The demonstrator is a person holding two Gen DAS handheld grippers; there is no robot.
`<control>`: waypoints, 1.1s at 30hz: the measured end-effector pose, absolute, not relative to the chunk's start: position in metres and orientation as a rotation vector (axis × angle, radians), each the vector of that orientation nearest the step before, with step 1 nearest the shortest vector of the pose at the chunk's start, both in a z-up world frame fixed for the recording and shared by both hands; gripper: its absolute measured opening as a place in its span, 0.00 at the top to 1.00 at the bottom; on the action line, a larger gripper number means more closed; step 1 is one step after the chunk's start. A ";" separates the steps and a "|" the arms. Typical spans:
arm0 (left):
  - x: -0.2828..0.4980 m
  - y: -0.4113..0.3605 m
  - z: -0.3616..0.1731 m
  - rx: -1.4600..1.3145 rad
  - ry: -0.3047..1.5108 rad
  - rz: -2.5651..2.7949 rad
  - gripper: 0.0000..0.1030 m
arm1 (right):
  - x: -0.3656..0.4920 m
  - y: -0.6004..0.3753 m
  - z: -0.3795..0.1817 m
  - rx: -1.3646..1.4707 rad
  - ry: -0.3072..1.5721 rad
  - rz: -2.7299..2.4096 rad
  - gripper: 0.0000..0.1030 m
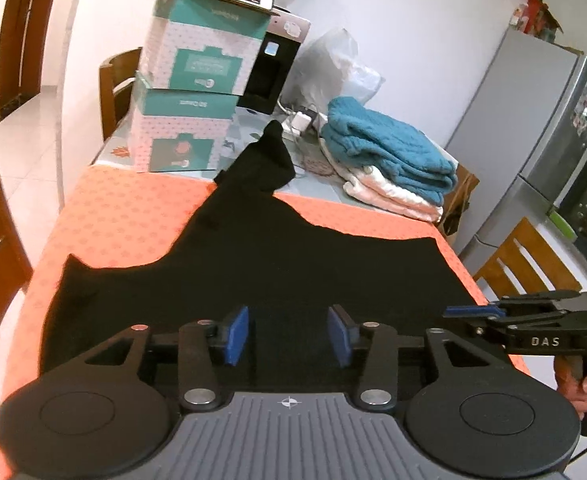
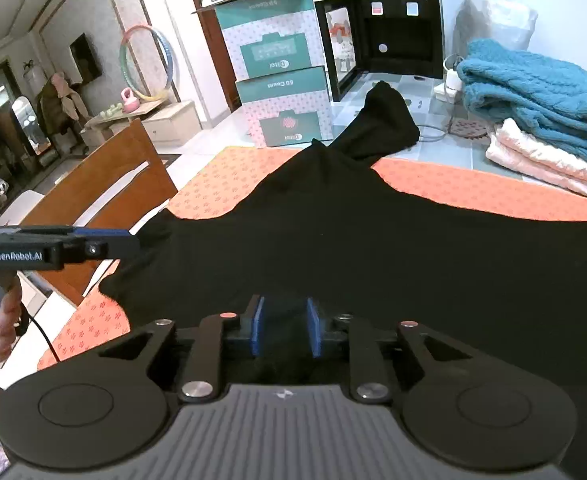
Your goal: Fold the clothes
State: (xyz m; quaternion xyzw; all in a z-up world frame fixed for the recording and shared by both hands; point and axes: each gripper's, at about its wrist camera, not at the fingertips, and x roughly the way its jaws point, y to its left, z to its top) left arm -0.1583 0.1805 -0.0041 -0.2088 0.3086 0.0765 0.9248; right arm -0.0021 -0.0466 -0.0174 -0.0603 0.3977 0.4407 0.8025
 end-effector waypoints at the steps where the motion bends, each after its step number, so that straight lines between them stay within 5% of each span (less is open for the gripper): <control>1: -0.164 0.180 -0.005 -0.433 0.638 0.162 0.54 | -0.005 -0.050 -0.017 -0.128 0.856 0.946 0.74; 15: -0.237 0.137 -0.051 -0.512 0.804 0.175 0.54 | -0.066 -0.090 -0.068 -0.100 1.049 0.978 0.72; 33: -0.316 0.151 -0.031 -0.509 0.848 0.357 0.52 | -0.113 -0.084 -0.086 -0.205 1.208 1.120 0.64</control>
